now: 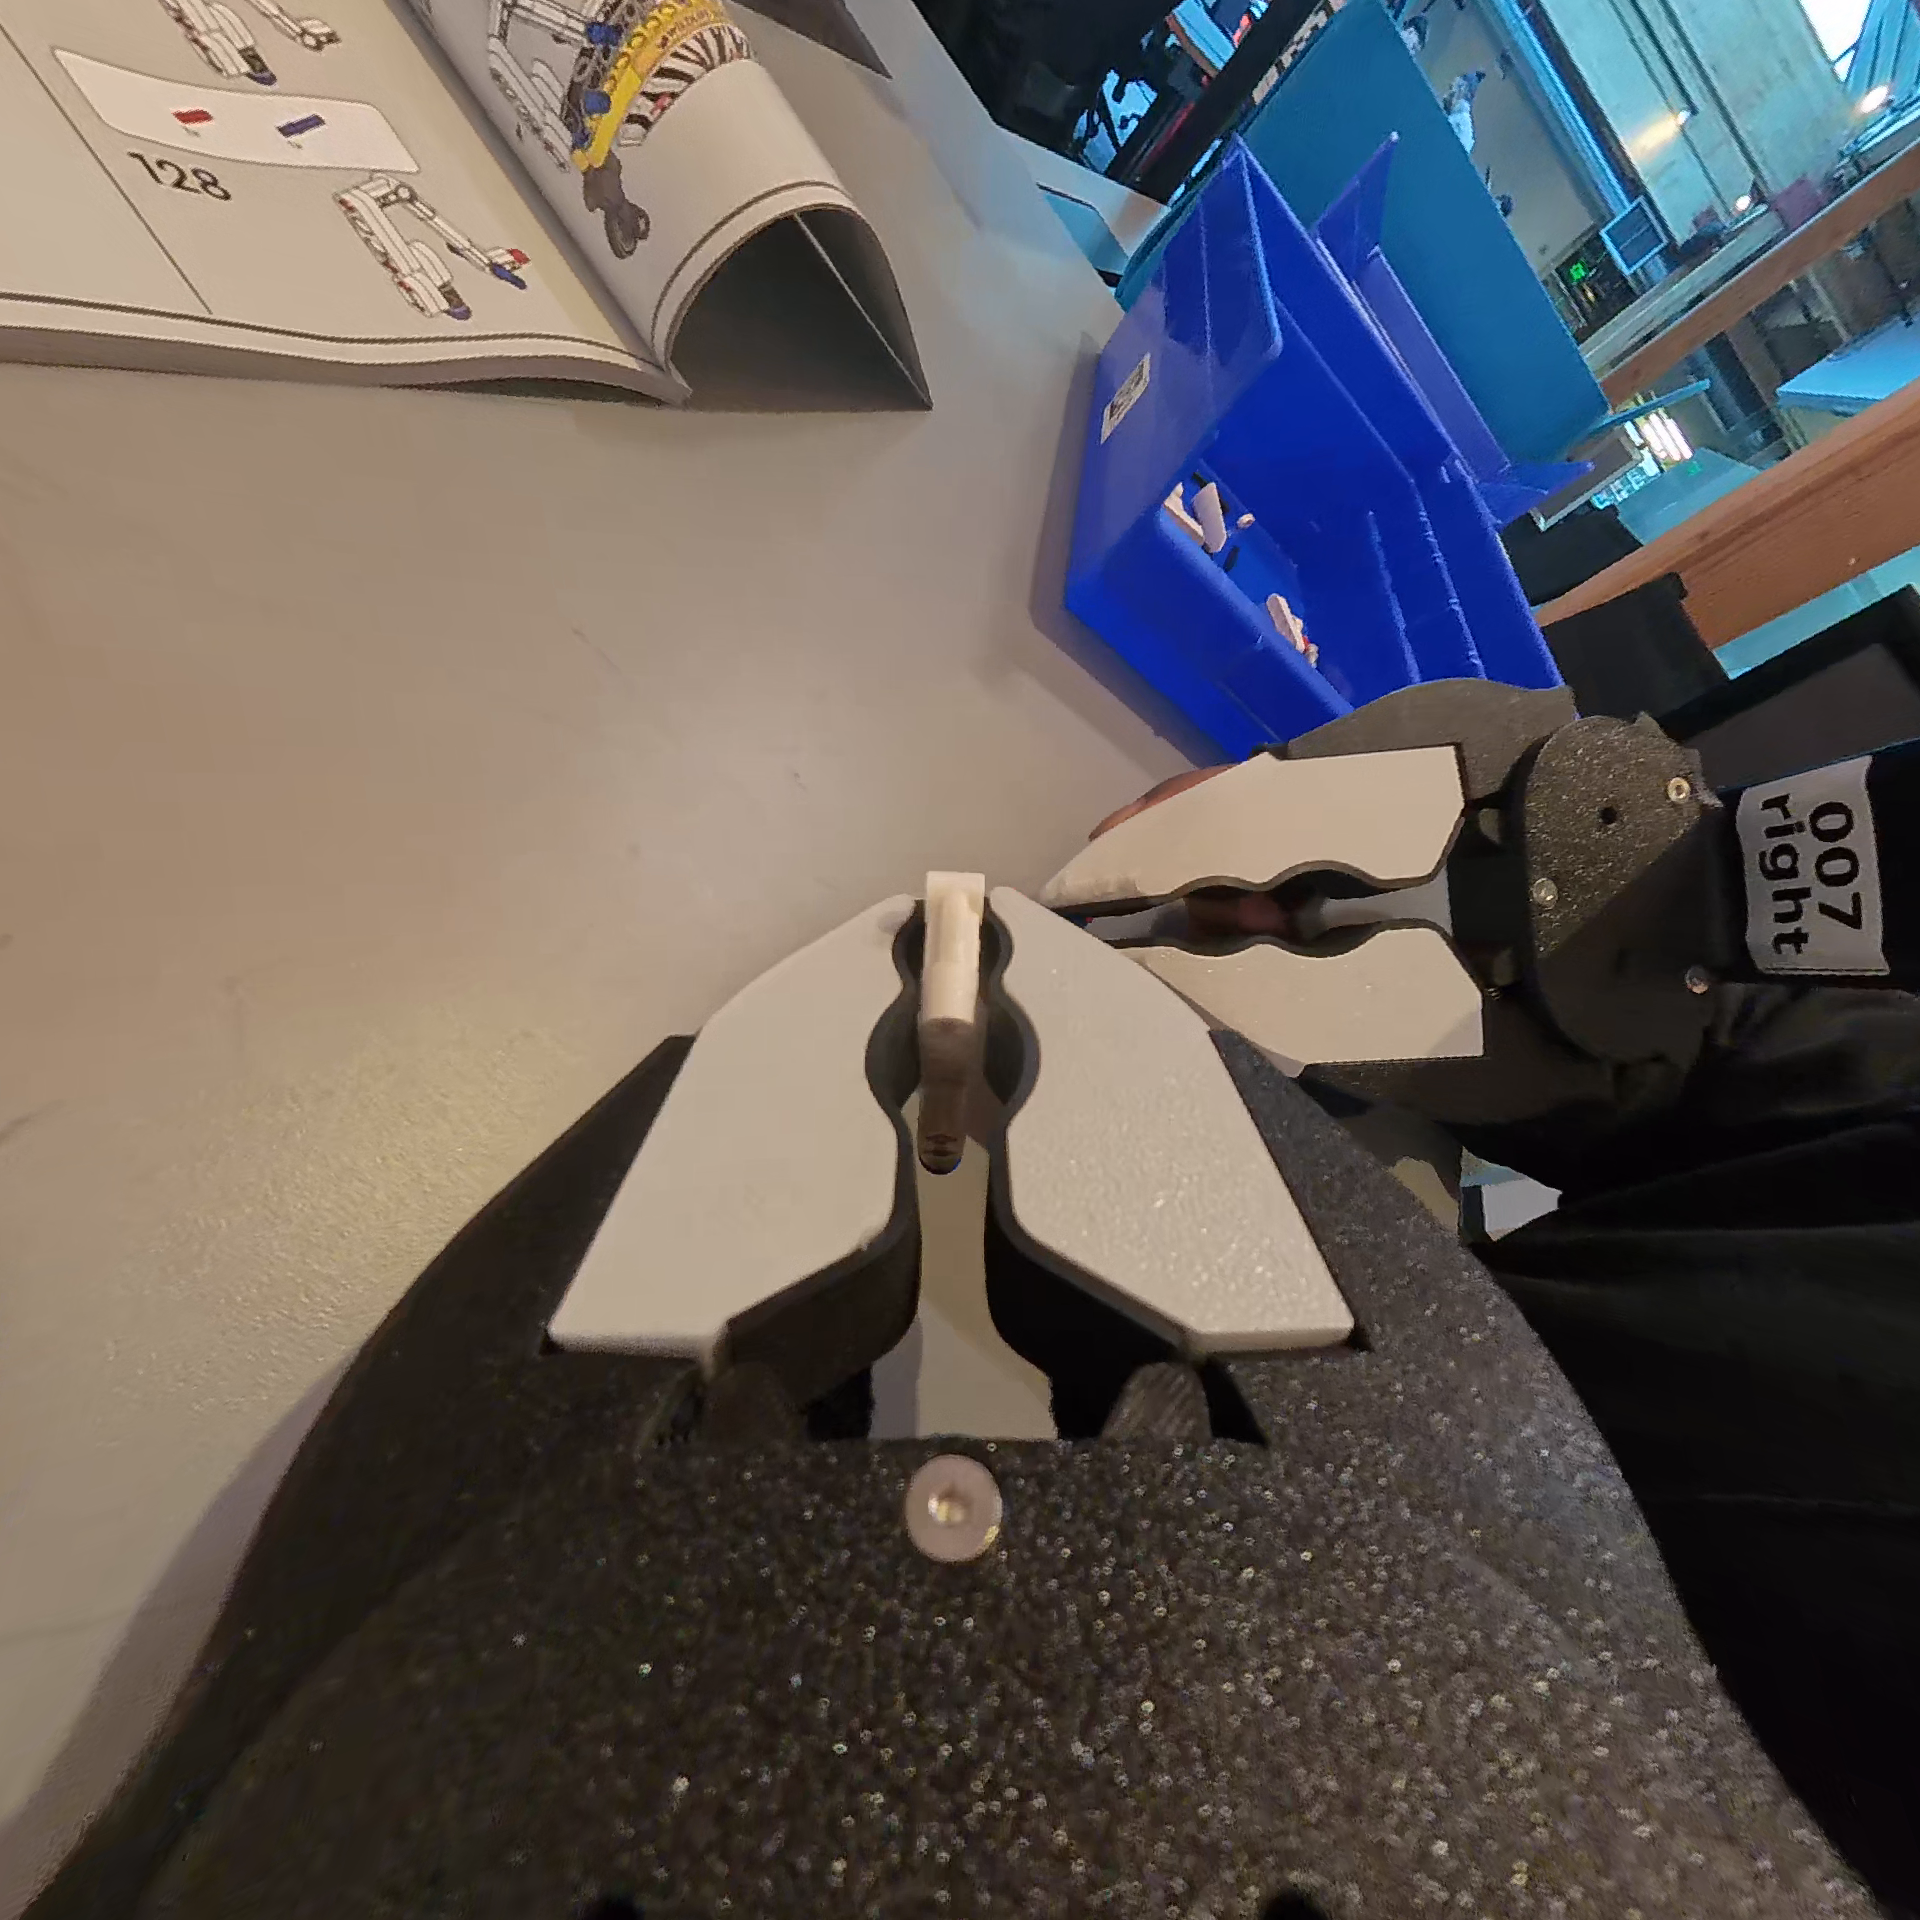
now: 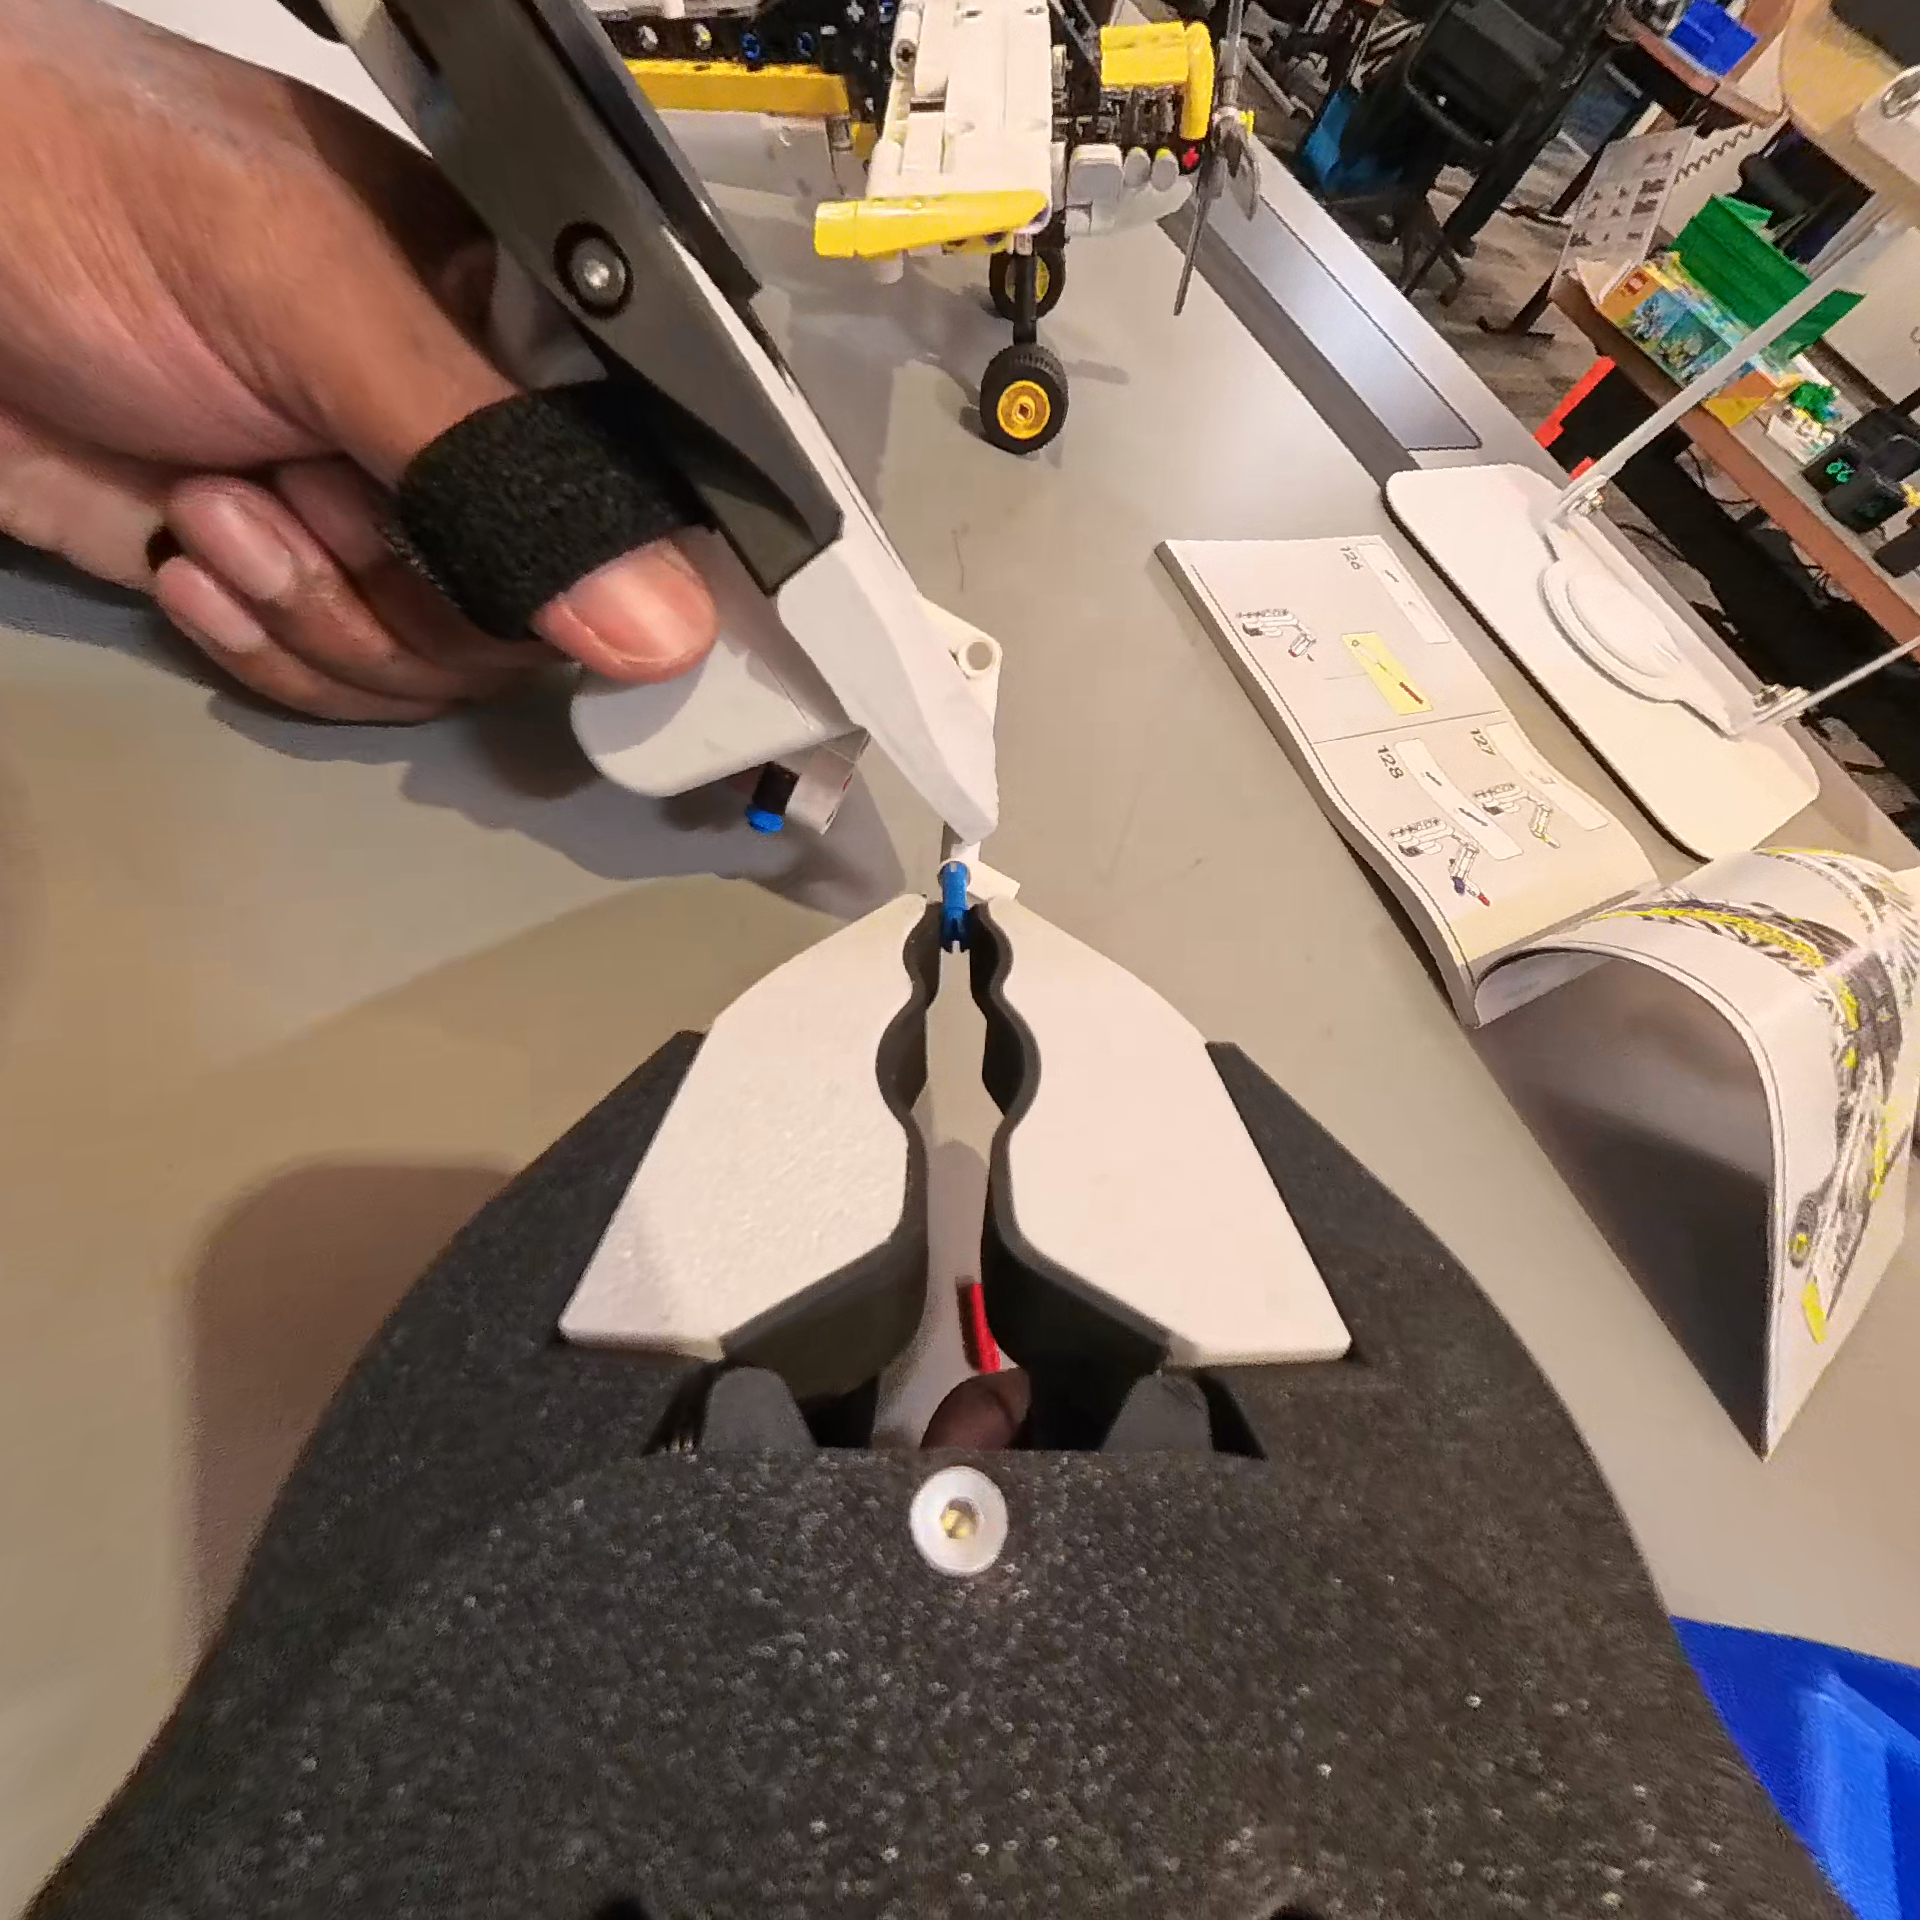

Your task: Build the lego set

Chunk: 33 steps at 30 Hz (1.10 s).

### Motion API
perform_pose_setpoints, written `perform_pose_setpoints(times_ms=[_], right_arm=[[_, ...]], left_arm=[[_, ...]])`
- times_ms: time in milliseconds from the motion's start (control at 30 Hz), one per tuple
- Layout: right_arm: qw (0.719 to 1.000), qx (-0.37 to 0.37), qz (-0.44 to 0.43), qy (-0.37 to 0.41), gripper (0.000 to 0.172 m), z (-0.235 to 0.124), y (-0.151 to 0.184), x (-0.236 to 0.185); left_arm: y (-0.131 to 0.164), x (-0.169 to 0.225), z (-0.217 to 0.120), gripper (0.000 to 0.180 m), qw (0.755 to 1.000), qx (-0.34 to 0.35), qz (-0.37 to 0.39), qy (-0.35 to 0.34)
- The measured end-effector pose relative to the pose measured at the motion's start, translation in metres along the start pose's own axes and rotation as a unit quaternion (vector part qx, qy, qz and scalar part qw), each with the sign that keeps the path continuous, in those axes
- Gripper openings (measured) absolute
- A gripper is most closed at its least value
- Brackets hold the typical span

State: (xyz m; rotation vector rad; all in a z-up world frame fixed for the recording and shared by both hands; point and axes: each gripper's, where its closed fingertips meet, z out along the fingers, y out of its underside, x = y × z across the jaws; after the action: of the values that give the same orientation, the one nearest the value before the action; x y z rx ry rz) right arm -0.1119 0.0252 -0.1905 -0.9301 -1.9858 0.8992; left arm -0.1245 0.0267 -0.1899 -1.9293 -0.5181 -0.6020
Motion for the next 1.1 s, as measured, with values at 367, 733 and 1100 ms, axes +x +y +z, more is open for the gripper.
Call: perform_pose_setpoints(times_ms=[367,733,1100], right_arm=[[1.0,-0.009,0.021,-0.004,0.005,0.002,0.004,0.0],[0.999,-0.044,0.015,-0.007,0.005,0.005,0.014,-0.002],[0.997,-0.068,0.028,-0.019,0.004,0.004,0.02,-0.004]], left_arm=[[0.0,0.002,0.0,0.008,1.0,0.003,0.009,0.003],[0.001,0.004,0.0,0.008,1.0,0.003,0.019,0.003],[0.003,0.013,0.001,0.008,0.997,0.006,0.08,-0.004]])
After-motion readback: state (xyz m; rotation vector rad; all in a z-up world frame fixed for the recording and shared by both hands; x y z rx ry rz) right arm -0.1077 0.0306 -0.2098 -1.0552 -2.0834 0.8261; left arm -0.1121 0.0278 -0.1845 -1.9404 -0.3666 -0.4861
